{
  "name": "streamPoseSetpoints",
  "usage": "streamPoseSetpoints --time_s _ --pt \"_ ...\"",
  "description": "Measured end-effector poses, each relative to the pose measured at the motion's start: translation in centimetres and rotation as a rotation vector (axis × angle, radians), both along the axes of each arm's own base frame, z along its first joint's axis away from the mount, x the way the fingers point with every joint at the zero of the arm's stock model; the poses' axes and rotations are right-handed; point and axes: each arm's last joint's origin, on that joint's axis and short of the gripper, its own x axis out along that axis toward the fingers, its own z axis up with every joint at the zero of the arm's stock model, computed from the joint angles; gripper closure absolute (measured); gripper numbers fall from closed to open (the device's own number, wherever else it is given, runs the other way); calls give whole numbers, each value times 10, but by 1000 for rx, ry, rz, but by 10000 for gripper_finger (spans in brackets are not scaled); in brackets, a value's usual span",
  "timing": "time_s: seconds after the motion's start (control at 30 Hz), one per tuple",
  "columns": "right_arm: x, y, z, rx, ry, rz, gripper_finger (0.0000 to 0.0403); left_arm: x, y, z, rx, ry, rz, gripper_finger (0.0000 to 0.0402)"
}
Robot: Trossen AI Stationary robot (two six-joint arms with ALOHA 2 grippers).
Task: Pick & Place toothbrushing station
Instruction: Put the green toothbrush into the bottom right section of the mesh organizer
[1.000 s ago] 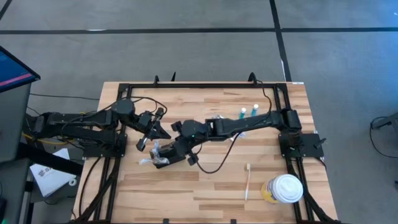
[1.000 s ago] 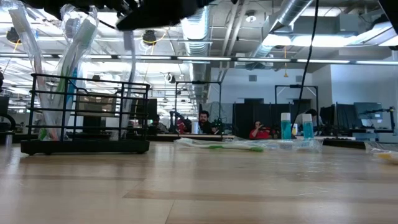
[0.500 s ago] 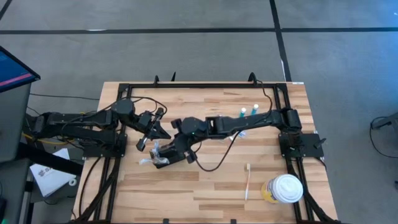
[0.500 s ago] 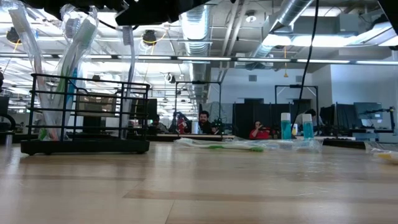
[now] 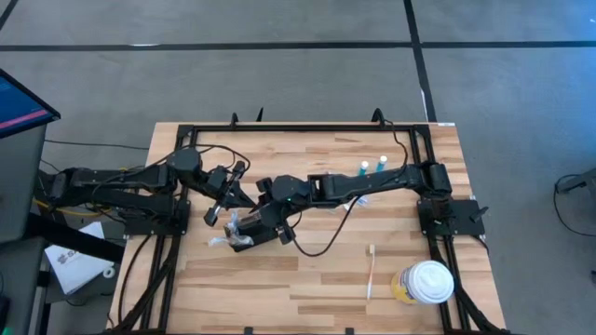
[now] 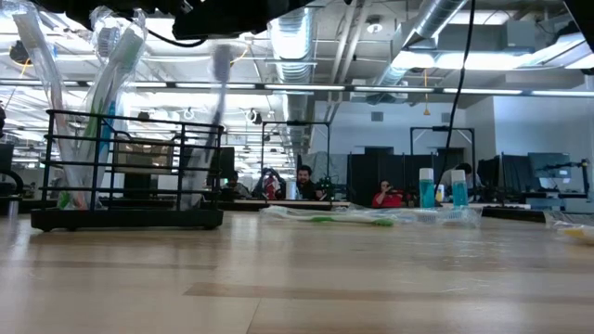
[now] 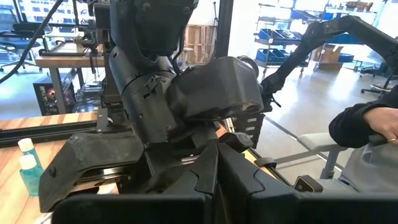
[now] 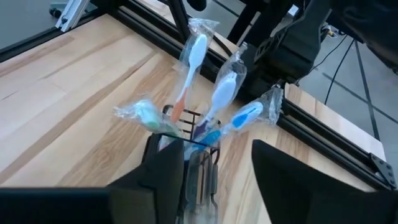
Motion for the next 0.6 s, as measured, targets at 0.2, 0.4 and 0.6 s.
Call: streamPoseSetpoints --time_s 0.2,0.4,0.6 --pt "0 2 0 0 0 4 186 0 0 0 0 0 0 399" --pt "-5 13 17 5 14 24 184 0 0 0 0 0 0 399" --pt "-15 21 36 3 142 32 197 0 0 0 0 1 0 399"
